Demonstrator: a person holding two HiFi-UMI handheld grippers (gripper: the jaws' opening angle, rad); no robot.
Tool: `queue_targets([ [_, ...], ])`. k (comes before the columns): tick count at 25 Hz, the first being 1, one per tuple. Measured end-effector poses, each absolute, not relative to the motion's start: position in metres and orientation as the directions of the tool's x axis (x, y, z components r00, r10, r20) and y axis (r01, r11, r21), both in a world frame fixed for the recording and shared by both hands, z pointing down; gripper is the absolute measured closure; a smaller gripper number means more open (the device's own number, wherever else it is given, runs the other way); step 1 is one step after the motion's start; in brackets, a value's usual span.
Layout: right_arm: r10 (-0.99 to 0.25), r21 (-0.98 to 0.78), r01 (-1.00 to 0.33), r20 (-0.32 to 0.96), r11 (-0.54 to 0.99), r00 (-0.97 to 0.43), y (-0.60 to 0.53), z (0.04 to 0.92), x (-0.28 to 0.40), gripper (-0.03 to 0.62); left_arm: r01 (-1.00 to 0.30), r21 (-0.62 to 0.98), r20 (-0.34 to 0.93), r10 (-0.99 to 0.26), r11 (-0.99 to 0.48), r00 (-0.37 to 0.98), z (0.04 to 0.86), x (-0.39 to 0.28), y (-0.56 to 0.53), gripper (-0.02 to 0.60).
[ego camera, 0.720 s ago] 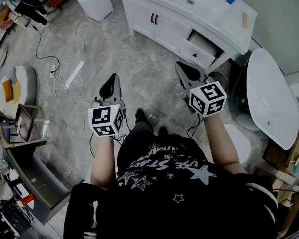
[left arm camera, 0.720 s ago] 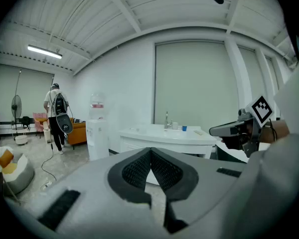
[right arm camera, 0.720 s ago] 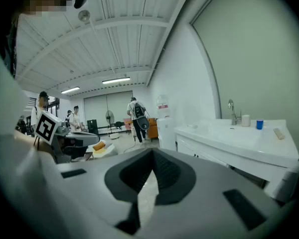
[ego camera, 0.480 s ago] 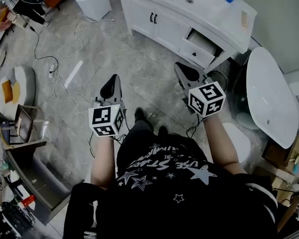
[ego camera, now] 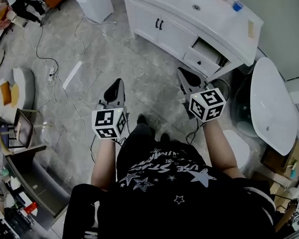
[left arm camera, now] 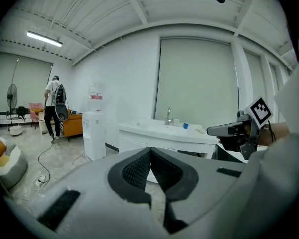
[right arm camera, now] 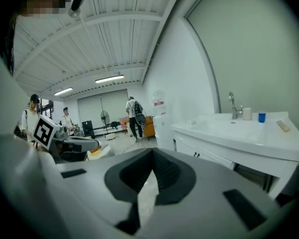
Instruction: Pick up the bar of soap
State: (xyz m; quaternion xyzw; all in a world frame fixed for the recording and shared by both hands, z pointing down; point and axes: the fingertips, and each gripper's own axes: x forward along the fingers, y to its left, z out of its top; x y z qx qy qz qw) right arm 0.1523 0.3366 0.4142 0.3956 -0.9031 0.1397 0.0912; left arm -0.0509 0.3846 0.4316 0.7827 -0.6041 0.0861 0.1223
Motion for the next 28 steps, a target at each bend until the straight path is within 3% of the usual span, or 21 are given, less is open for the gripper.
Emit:
queue_targets([
  [6, -0.726, -0.187, -0.762, 0.232, 0.620, -0.647, 0.278, 0.396, 0.110, 0.580, -0.962, 0.082, 0.265, -0.925, -0.261, 0.274, 0.419, -0.099, 0.330, 0.572],
  [15, -0.719, -0.164, -0.764, 0.264, 0.624, -0.644, 0.230, 0.391, 0.061, 0.363, -0.953, 0.086, 0.255, -0.918, -0.291, 0.303, 0.413, -0.146, 0.279, 0.572],
  [20, -0.677, -0.193, -0.720, 0.246, 0.667, -0.693, 0.204, 0.393, 0.048, 0.213, -0.955, 0.096, 0.275, -0.914, -0.281, 0.297, 0.422, -0.153, 0.255, 0.572],
  [28, -0.660, -0.248, -0.701, 0.234, 0.669, -0.713, 0.114, 0.413, 0.050, 0.163, -0.967, 0.082, 0.303, -0.918, -0.241, 0.255, 0.429, -0.156, 0.186, 0.572],
])
